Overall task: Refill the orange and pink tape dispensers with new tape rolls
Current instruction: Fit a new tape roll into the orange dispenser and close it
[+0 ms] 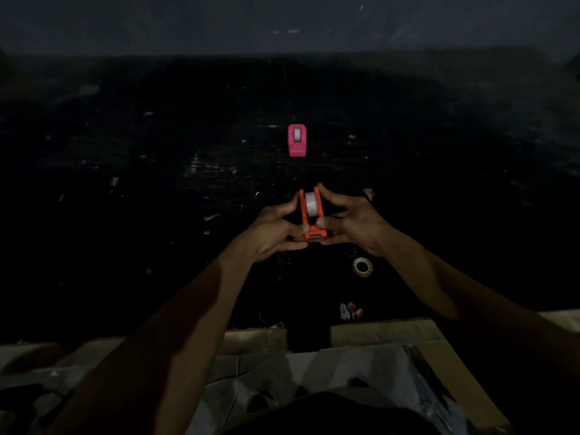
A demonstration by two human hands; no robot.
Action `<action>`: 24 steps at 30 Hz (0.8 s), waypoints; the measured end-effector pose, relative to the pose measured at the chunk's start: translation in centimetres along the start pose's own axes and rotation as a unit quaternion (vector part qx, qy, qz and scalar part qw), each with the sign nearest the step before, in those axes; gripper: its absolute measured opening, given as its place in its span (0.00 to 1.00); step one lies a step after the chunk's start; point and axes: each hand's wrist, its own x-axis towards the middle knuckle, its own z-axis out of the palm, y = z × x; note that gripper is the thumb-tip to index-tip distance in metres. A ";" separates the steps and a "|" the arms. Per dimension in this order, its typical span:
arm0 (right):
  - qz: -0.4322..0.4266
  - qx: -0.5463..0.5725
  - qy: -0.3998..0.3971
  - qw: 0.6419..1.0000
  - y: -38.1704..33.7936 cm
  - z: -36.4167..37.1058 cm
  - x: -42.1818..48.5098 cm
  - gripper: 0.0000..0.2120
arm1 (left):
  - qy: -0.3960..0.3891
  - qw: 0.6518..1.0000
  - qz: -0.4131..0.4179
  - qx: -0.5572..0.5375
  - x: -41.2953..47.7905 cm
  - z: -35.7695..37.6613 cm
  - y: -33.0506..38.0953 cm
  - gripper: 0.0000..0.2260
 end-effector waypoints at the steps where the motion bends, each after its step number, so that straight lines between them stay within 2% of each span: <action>1: 0.001 -0.002 0.008 1.000 0.0 0.3 0.0 0.32 | 0.008 1.000 0.006 0.014 0.0 -0.2 0.0 0.31; 10: 0.005 0.035 0.086 0.996 0.4 3.3 0.0 0.27 | 0.037 0.995 0.055 0.074 0.1 -1.8 0.3 0.27; 16: -0.001 -0.027 0.123 0.992 0.1 3.3 -0.2 0.27 | 0.025 0.986 0.069 0.148 1.1 -1.8 0.8 0.27; 24: -0.024 -0.058 0.101 0.993 -1.1 -1.5 1.8 0.28 | 0.046 0.978 0.097 0.180 4.3 1.1 2.8 0.27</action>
